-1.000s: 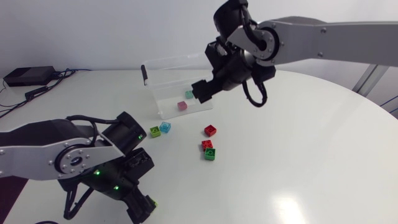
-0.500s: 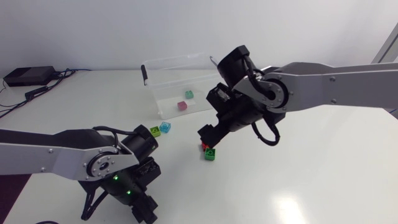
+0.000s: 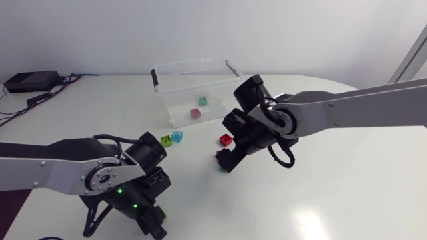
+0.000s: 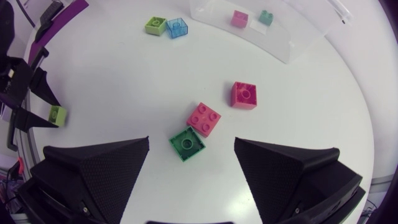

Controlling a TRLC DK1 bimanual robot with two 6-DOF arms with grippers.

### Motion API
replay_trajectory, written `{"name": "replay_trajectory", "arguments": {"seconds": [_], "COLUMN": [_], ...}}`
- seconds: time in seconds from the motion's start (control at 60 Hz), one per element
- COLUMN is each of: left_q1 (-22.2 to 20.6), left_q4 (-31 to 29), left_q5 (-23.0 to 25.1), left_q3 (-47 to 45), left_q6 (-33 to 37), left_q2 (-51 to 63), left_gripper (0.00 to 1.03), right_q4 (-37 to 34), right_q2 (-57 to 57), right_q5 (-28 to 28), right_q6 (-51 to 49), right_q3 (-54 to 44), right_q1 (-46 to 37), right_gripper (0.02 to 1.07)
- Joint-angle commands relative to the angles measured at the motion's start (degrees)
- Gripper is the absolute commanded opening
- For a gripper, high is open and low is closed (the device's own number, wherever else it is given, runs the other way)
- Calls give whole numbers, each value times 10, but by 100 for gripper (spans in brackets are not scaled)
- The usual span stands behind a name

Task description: Place the duplo bricks in the container

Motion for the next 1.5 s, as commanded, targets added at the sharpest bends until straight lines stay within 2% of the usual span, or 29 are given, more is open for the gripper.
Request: {"name": "replay_trajectory", "arguments": {"seconds": [0.0, 0.533, 0.667, 0.85, 1.117, 1.267, 1.35, 1.483], "left_q1": [10, 139, 166, 192, 217, 228, 233, 239], "left_q4": [-15, -18, 4, 32, 104, 148, 163, 184], "left_q5": [0, 0, 0, 0, 1, 2, 2, 3], "left_q3": [16, 174, 219, 276, 301, 302, 306, 318], "left_q6": [-11, 9, 10, 8, 4, 0, -4, -9], "left_q2": [-27, -93, -91, -71, -31, -6, 7, 26], "left_gripper": [25, 25, 25, 25, 25, 25, 25, 25], "right_q4": [9, 52, 56, 57, 56, 55, 51, 52], "right_q2": [24, 96, 107, 116, 121, 123, 125, 117], "right_q5": [-5, -10, -10, -10, -10, -10, -10, -11], "right_q6": [-15, -33, -34, -38, -48, -51, -52, -54], "right_q3": [-18, -17, -10, -4, 8, 16, 19, 14], "right_q1": [-1, 3, 6, 4, 1, 3, 5, 10], "right_gripper": [101, 98, 93, 93, 91, 83, 75, 49]}}
